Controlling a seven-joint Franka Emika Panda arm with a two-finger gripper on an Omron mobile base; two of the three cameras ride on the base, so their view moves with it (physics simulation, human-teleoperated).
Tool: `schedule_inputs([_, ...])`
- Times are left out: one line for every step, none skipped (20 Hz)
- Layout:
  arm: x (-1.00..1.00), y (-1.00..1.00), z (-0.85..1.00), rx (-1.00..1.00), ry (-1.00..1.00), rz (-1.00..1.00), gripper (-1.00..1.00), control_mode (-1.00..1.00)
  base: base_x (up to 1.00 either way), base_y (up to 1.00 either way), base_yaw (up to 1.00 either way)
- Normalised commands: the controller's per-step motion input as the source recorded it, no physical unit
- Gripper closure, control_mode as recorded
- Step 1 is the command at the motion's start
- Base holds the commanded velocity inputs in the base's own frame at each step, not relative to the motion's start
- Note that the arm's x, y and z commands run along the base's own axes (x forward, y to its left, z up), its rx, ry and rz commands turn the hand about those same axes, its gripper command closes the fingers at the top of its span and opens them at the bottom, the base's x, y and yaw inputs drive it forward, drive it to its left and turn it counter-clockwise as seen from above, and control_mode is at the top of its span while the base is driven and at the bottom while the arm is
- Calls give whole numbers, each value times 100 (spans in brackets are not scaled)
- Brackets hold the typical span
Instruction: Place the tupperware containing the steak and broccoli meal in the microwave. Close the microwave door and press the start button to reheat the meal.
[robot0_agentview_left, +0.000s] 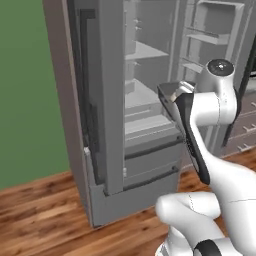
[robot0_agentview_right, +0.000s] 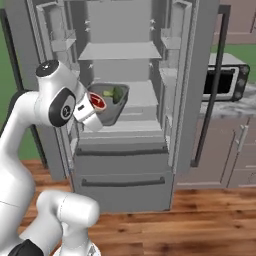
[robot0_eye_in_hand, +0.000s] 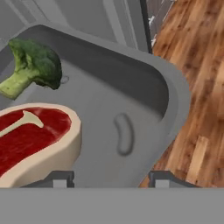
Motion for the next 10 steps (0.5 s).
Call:
schedule_inputs([0,0,0,0,0,0,100,100,-41,55,-40])
schedule_inputs([0,0,0,0,0,0,100,100,-42,45,-43])
schedule_inputs([0,0,0,0,0,0,100,100,-40,38,-45])
schedule_inputs([0,0,0,0,0,0,100,100,-36,29,-49])
schedule_inputs([0,0,0,0,0,0,100,100,-33,24,-51])
schedule_inputs([0,0,0,0,0,0,100,100,-28,16,-54])
schedule_inputs([0,0,0,0,0,0,100,100,-24,6,-57])
schedule_inputs([0,0,0,0,0,0,100,100,-21,0,-58])
schedule_inputs([0,0,0,0,0,0,100,100,-14,0,-58])
schedule_inputs([0,0,0,0,0,0,100,100,-13,0,-58])
